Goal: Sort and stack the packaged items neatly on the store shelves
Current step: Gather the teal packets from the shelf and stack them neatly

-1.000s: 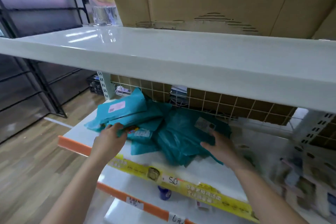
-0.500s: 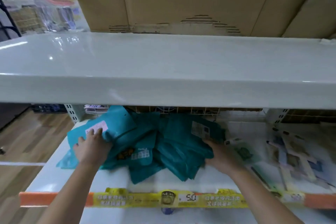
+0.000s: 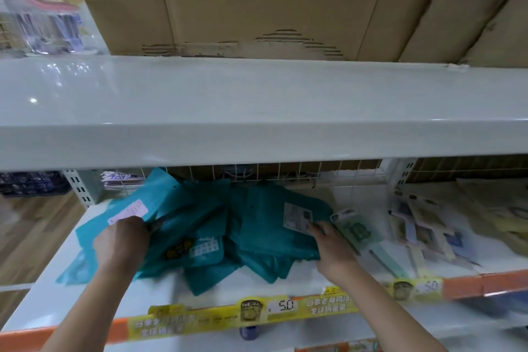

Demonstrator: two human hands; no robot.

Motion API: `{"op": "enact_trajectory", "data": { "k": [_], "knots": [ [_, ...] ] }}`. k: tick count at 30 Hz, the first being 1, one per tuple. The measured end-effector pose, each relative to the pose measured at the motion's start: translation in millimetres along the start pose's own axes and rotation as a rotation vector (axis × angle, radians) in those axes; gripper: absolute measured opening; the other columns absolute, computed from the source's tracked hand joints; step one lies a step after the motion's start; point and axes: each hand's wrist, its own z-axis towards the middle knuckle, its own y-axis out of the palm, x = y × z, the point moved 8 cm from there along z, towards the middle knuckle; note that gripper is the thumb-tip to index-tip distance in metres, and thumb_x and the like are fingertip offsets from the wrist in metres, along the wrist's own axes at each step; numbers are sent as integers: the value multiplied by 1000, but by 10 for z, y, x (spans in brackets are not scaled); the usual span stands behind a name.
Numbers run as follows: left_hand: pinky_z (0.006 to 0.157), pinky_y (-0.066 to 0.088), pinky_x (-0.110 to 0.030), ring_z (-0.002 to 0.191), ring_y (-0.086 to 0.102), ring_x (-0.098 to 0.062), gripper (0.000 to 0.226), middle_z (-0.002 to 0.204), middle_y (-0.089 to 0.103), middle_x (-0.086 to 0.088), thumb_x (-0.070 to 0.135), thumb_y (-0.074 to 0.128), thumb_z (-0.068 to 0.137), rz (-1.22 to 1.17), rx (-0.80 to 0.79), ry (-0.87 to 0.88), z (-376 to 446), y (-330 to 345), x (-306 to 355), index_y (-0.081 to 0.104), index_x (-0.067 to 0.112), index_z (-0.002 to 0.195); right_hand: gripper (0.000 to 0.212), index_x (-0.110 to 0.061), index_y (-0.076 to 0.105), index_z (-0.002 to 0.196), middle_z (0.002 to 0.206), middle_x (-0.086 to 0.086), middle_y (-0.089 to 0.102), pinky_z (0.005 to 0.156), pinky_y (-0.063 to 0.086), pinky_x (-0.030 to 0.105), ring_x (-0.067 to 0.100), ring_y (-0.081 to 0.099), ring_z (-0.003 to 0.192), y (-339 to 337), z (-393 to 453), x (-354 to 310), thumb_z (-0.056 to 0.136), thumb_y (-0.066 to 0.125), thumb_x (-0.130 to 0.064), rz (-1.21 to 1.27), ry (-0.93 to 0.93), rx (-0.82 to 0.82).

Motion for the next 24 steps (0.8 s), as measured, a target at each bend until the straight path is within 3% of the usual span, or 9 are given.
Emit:
{"op": "enact_trajectory", "data": {
  "k": [3,6,8,13,16,19,21,22,24],
  "knots": [
    [61,38,-31,88,66,-35,48,93,69,-13,55,46,92,-77,144,47,-174,-311,144,69,12,91,77,-26,17,151,149,2,21,106,38,34,26,32,133,-14,-50,27,85,51,-4,-77,-18,-52],
    [61,40,-35,81,63,-41,26,93,68,-17,32,54,94,-357,344,102,-391,-661,333,67,10,91,68,-28,23,150,145,3,29,105,39,35,26,36,131,-58,-85,33,89,51,-16,-78,-23,-76],
    [59,36,-37,81,61,-44,20,96,66,-19,23,47,96,-497,389,104,-509,-817,446,61,8,93,62,-29,26,149,144,4,32,104,39,35,26,39,129,-90,-134,17,92,49,-22,-77,-40,-66],
    [61,31,-38,72,50,-41,31,88,62,-26,33,30,93,-858,421,14,-765,-940,511,51,11,98,46,-21,50,139,146,2,38,100,31,20,19,40,130,-148,-250,-56,94,57,-29,156,-112,-66],
    [65,33,-40,75,44,-34,24,93,60,-24,30,33,96,-1039,377,-85,-792,-812,472,50,15,99,35,-19,60,129,147,-4,42,103,30,22,17,40,131,-217,-257,-67,96,53,-31,216,-152,-57],
    [70,35,-44,81,47,-35,20,94,59,-20,28,37,95,-1242,367,-167,-790,-668,376,50,14,97,27,-21,68,117,132,-11,57,97,37,25,14,49,120,-377,-270,-37,97,51,-29,303,-163,106],
    [73,40,-50,86,51,-37,20,94,60,-16,33,38,90,-1379,374,-177,-819,-633,331,51,18,93,21,-16,70,108,107,-5,69,74,44,17,8,61,90,-582,-327,5,97,52,-20,480,-145,321],
    [74,42,-51,87,54,-35,20,95,61,-14,34,38,90,-1439,358,-180,-837,-626,329,52,21,93,19,-13,68,106,94,-4,69,63,41,11,3,59,75,-692,-376,33,97,51,-17,550,-126,423],
    [73,42,-43,86,54,-30,17,96,62,-9,30,39,93,-1511,294,-192,-855,-594,360,54,21,95,16,-11,65,102,79,-6,61,53,37,11,-3,51,63,-904,-476,93,97,50,-15,604,-74,624]
  ]
}}
